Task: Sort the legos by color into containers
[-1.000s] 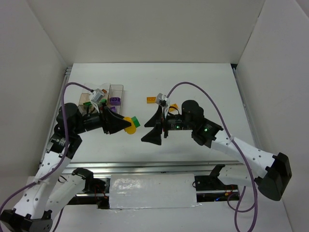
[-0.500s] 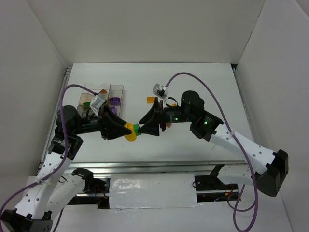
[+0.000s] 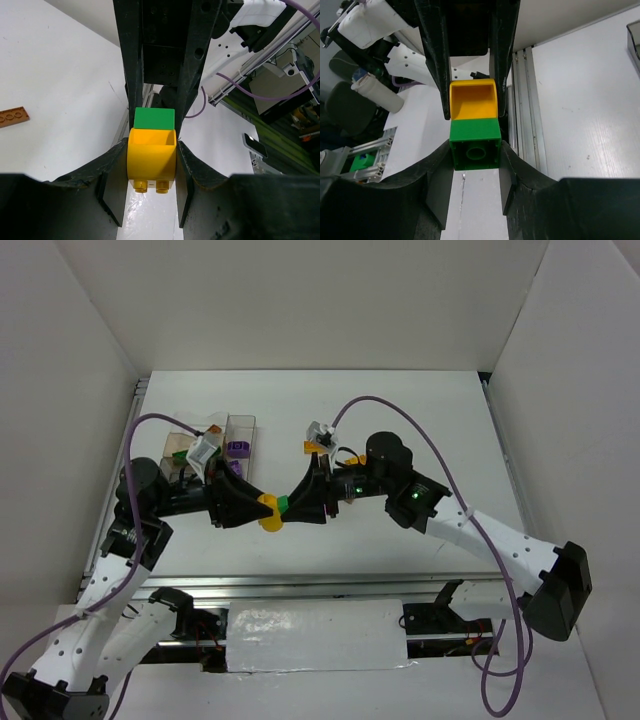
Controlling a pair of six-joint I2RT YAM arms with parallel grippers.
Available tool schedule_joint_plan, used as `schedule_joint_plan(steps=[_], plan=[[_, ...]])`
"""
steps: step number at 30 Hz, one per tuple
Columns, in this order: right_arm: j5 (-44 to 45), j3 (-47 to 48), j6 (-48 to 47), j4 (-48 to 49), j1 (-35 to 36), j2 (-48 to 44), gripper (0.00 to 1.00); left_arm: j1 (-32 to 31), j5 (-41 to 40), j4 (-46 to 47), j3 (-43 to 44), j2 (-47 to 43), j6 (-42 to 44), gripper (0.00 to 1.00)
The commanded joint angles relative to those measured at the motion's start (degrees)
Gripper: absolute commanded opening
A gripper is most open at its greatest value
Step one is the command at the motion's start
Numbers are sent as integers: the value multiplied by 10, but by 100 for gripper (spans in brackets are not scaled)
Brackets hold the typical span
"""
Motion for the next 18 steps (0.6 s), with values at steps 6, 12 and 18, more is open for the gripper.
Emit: schedule_joint_plan(steps=[6, 12, 18], plan=[[-126, -87, 34, 164, -106, -45, 0, -3, 42, 65, 1, -7, -20, 0], [-115, -103, 17, 131, -141, -69, 0, -3, 0, 17, 25, 12, 10, 0], [172, -101, 13, 7, -140, -92, 0, -2, -551, -316, 175, 119, 47, 0]])
